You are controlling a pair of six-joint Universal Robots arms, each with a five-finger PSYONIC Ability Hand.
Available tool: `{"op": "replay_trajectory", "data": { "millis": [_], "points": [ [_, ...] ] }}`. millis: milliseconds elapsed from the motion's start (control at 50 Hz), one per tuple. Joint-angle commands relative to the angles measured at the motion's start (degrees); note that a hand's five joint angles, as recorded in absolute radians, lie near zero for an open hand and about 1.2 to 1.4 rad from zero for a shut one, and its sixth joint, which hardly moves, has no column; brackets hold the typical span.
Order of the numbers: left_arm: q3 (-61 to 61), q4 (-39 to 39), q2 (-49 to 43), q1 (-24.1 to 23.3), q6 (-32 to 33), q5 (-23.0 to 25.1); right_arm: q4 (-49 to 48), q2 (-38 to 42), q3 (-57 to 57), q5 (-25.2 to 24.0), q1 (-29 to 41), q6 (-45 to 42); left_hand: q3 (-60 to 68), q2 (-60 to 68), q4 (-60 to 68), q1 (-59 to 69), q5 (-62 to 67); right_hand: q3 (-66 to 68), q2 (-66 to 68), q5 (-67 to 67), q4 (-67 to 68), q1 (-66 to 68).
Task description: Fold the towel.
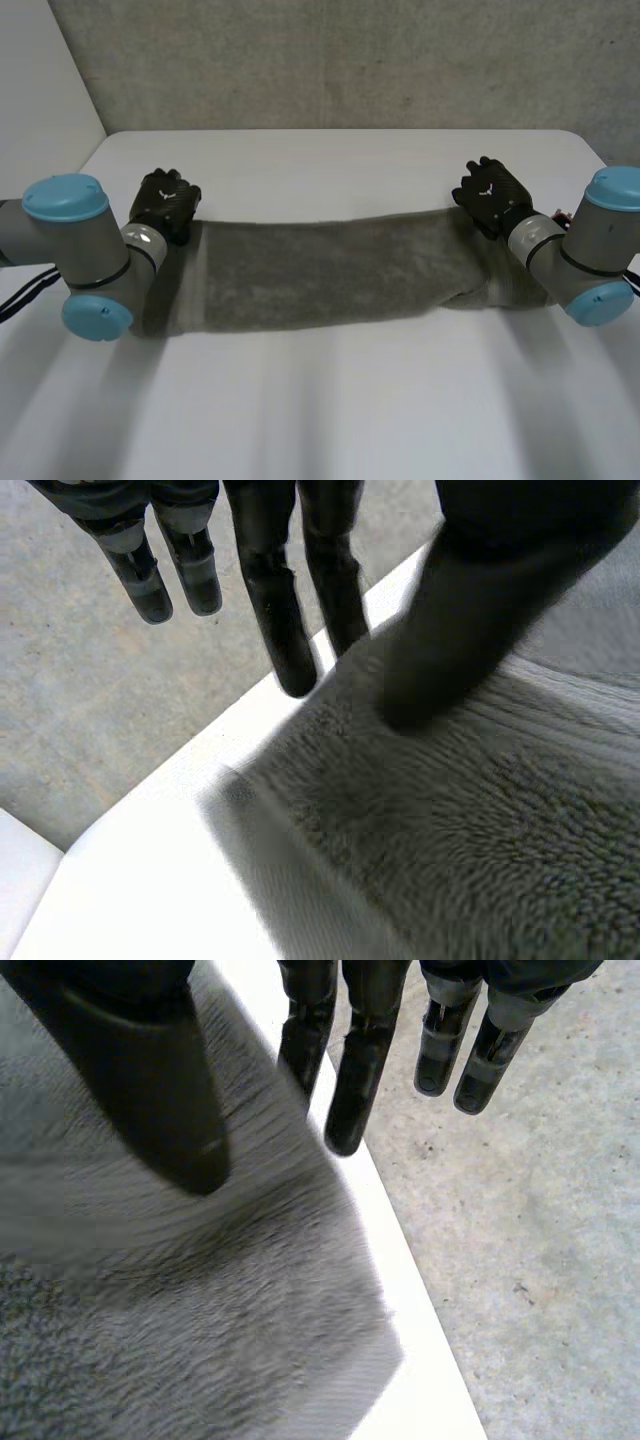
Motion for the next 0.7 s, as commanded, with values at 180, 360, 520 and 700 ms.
{"op": "replay_trajectory", "data": {
  "millis": [180, 360, 520, 700],
  "points": [
    [-3.1, -1.1, 6.2, -2.5, -0.3, -2.0, -5.2, -10.1, 6.2, -1.7, 0.4, 17.1, -2.8, -39.8, -3.1, -36.1, -38.4, -2.6, -34.5, -32.8, -4.4, -34.5],
    [-9.3, -2.3, 12.5, -3.8, -1.1, -2.0, -0.2, -21.9, 17.6, -1.9, -1.1, 20.2, -2.8, -39.4, -3.1, -35.8, -38.1, -2.6, -34.5, -32.8, -4.4, -34.5],
    [-18.9, -2.4, 22.6, -4.2, -5.2, -1.3, 9.8, -25.9, 25.0, -1.5, -5.4, 19.5, -2.8, -39.1, -3.1, -35.4, -37.8, -2.6, -29.4, -27.7, -4.4, -29.4],
    [-24.8, -2.4, 28.4, -4.5, -14.0, 1.6, 13.6, -25.7, 30.4, -1.4, -9.2, 13.5, -2.8, -38.8, -3.1, -35.1, -37.4, -2.6, -24.6, -22.9, -4.4, -24.7]
  ]
}}
